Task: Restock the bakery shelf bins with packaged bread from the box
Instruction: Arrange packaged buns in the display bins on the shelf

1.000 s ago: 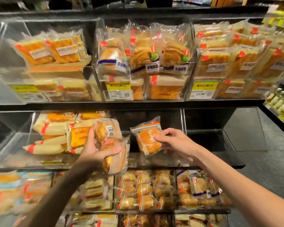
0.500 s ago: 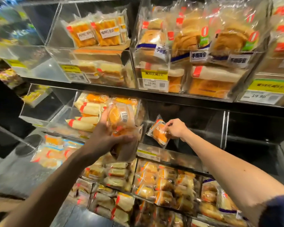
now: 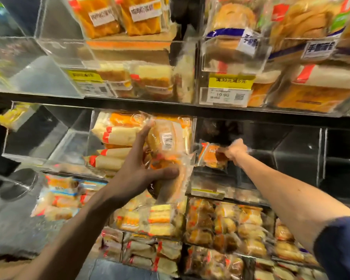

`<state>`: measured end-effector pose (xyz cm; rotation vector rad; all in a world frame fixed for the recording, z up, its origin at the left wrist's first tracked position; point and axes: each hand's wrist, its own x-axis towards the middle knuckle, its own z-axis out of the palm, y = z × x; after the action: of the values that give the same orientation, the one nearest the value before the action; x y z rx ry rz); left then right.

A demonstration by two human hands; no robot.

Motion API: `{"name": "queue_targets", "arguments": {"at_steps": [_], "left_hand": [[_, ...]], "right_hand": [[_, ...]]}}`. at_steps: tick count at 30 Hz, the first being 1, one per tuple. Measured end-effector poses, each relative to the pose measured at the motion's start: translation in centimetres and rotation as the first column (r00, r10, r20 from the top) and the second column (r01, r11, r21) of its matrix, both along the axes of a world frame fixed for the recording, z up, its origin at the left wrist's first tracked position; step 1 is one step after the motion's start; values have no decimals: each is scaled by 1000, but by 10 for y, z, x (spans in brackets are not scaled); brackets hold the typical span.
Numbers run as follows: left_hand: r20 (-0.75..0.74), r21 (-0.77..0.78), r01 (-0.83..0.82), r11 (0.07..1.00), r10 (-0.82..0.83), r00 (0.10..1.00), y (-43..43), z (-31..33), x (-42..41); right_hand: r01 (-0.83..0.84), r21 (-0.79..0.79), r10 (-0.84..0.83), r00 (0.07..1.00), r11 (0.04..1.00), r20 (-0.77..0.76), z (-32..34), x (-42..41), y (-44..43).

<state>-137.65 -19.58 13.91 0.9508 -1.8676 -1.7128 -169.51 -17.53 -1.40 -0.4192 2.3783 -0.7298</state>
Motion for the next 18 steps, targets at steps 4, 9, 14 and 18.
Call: {"name": "queue_targets", "arguments": {"at_steps": [4, 9, 14, 18], "left_hand": [[25, 3, 86, 996, -86, 996, -13, 0, 0], [20, 42, 165, 985, -166, 986, -18, 0, -11], [-37, 62, 124, 990, -122, 992, -10, 1, -22], [-58, 9, 31, 999, -31, 998, 10, -2, -31]], "right_hand": [[91, -56, -92, 996, 994, -7, -17, 7, -3], [51, -120, -39, 994, 991, 104, -11, 7, -2], [-134, -201, 169, 971, 971, 169, 41, 2, 20], [-194, -452, 298, 939, 871, 171, 113, 41, 88]]}}
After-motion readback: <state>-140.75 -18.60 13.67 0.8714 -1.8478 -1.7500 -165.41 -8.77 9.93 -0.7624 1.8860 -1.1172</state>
